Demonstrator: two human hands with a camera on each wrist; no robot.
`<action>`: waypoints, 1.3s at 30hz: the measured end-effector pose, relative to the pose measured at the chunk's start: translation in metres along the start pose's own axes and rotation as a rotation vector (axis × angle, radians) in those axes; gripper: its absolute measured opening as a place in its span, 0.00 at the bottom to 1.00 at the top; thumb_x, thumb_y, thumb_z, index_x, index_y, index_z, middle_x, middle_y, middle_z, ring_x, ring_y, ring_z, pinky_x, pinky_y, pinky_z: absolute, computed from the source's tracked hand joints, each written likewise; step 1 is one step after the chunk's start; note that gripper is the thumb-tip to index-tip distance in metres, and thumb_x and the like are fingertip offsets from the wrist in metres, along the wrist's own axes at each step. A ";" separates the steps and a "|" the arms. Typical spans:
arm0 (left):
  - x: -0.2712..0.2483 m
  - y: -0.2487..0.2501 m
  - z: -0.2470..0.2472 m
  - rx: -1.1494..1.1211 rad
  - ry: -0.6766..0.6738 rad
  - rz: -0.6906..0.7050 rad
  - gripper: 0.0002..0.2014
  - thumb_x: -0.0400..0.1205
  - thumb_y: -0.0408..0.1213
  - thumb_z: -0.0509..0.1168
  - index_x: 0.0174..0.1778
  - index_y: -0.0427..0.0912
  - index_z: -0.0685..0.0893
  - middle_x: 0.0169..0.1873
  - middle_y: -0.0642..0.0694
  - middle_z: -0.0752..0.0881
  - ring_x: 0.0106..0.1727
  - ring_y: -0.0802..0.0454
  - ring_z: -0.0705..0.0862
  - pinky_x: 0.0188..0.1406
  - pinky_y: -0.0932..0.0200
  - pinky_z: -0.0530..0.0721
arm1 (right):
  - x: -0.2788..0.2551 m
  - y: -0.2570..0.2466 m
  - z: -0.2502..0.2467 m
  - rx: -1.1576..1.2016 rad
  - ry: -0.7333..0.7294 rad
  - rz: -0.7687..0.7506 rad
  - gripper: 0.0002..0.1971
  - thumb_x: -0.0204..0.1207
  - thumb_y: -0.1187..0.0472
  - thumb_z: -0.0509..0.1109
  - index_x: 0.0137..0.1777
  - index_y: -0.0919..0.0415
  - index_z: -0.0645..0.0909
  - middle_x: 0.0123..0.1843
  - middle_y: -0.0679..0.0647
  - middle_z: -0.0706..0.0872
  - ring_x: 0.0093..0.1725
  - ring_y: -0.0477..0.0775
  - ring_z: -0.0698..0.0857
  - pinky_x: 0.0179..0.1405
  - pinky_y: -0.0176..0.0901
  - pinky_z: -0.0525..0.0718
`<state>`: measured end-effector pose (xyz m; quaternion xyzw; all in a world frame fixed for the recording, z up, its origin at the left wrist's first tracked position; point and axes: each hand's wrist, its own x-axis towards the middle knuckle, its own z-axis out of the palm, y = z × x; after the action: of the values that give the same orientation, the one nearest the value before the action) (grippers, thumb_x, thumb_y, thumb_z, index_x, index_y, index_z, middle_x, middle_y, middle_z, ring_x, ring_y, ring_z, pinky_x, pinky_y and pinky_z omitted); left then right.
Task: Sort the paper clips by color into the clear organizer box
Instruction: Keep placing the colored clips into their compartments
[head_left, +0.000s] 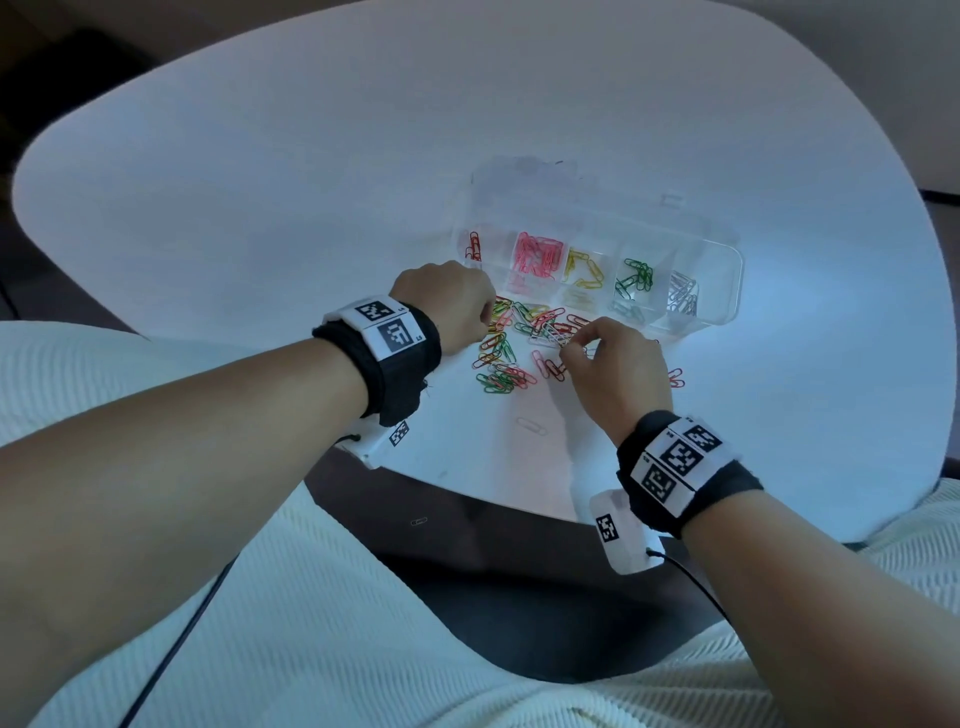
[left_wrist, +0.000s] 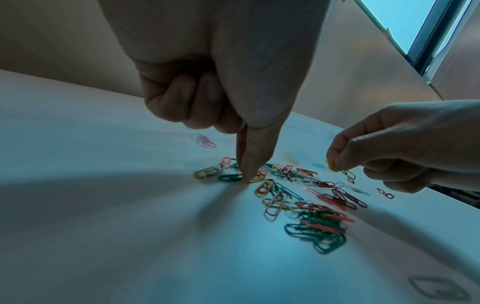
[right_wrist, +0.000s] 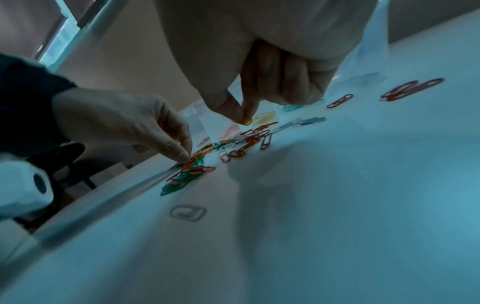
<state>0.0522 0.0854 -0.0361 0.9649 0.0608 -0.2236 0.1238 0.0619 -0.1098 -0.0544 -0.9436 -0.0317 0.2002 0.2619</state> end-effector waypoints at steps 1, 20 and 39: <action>0.000 0.000 0.000 -0.013 0.006 0.000 0.05 0.76 0.39 0.64 0.42 0.52 0.85 0.41 0.51 0.84 0.39 0.46 0.80 0.36 0.56 0.72 | 0.000 0.000 -0.002 0.068 0.007 0.023 0.05 0.74 0.54 0.64 0.40 0.52 0.80 0.35 0.53 0.85 0.39 0.57 0.81 0.39 0.47 0.77; 0.001 0.001 0.003 -0.015 0.005 -0.025 0.06 0.76 0.41 0.66 0.45 0.52 0.88 0.43 0.50 0.87 0.40 0.46 0.80 0.38 0.57 0.72 | 0.019 -0.028 0.004 0.223 -0.088 -0.063 0.12 0.79 0.49 0.67 0.40 0.56 0.83 0.36 0.50 0.86 0.36 0.52 0.81 0.39 0.45 0.77; 0.003 -0.002 0.001 -0.011 0.016 -0.020 0.05 0.77 0.39 0.65 0.42 0.52 0.87 0.44 0.50 0.88 0.39 0.46 0.80 0.35 0.57 0.71 | 0.020 -0.027 -0.002 -0.103 0.005 -0.114 0.08 0.77 0.55 0.69 0.48 0.49 0.91 0.45 0.52 0.91 0.42 0.55 0.86 0.39 0.40 0.80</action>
<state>0.0542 0.0870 -0.0390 0.9653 0.0728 -0.2166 0.1263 0.0825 -0.0840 -0.0469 -0.9530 -0.0951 0.1806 0.2238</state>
